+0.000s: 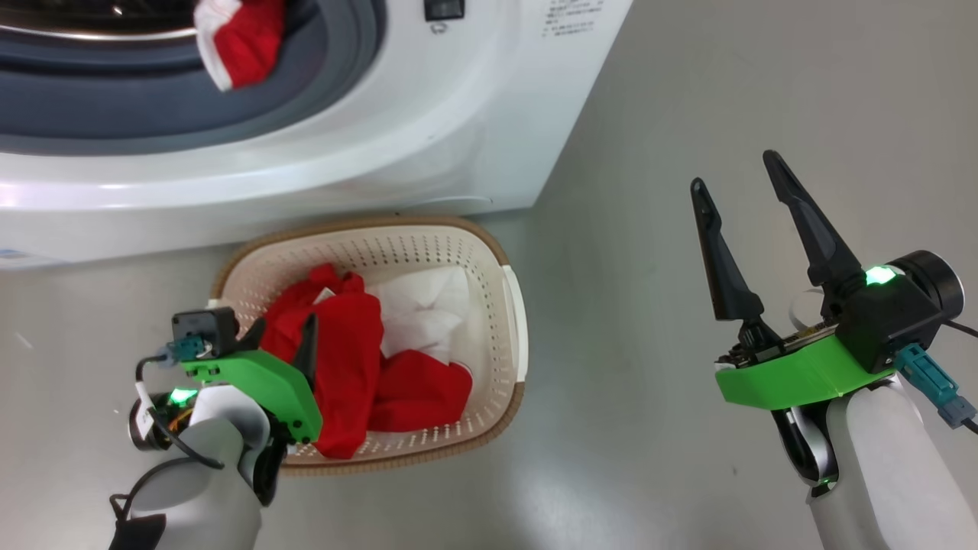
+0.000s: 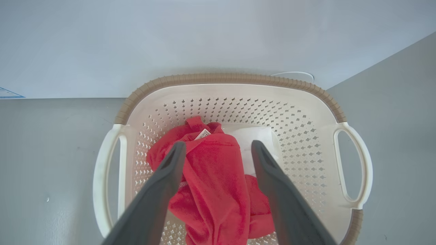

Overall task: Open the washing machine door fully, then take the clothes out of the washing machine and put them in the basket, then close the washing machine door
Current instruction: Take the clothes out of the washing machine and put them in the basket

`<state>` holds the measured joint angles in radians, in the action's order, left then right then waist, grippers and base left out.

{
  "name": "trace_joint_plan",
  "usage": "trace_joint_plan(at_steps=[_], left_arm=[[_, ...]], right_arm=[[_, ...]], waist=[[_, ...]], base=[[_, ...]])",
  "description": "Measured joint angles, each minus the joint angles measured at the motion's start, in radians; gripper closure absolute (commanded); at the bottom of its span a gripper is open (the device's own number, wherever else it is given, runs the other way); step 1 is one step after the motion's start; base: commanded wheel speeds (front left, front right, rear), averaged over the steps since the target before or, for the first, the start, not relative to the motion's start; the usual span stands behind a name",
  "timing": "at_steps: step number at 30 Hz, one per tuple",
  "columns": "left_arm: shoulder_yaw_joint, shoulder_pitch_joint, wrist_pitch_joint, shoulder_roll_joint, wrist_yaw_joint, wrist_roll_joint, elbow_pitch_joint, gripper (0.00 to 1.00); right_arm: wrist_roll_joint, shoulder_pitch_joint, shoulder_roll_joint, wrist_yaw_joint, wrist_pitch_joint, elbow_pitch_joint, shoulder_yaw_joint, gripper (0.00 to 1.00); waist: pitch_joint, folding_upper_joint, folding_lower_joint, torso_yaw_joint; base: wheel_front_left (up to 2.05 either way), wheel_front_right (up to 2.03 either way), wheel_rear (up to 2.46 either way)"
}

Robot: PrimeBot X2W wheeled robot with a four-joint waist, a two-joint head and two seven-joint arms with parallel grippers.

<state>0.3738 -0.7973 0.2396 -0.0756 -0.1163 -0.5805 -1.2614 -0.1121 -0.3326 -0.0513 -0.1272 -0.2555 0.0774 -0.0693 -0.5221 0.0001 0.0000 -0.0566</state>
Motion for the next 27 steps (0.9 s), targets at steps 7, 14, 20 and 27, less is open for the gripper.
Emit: trace_joint_plan(at_steps=[7, 14, 20, 27], left_arm=[[-0.019, 0.032, 0.010, -0.001, 0.010, 0.000, 0.092, 0.00], [-0.098, 0.185, 0.010, -0.013, 0.042, 0.047, 0.373, 0.00], [-0.175, 0.353, 0.010, -0.026, 0.082, 0.137, 0.667, 0.00], [-0.255, 0.510, 0.010, -0.025, 0.090, 0.198, 0.917, 0.00]], right_arm=[[0.014, 0.004, 0.000, 0.000, 0.000, 0.023, 0.018, 0.00], [0.020, 0.043, 0.000, 0.000, 0.000, 0.054, 0.036, 0.00], [0.020, 0.061, 0.000, 0.000, 0.000, 0.086, 0.056, 0.00], [0.015, 0.102, 0.001, 0.000, 0.000, 0.104, 0.067, 0.00]], waist=[[0.061, 0.0000, 0.0000, 0.023], [0.142, 0.0000, 0.0000, 0.045], [0.217, 0.0000, 0.0000, 0.055], [0.298, 0.0000, 0.0000, 0.061]], base=[[0.00, 0.00, 0.00], [0.00, 0.00, 0.00], [0.00, 0.00, 0.00], [0.00, 0.00, 0.00]])
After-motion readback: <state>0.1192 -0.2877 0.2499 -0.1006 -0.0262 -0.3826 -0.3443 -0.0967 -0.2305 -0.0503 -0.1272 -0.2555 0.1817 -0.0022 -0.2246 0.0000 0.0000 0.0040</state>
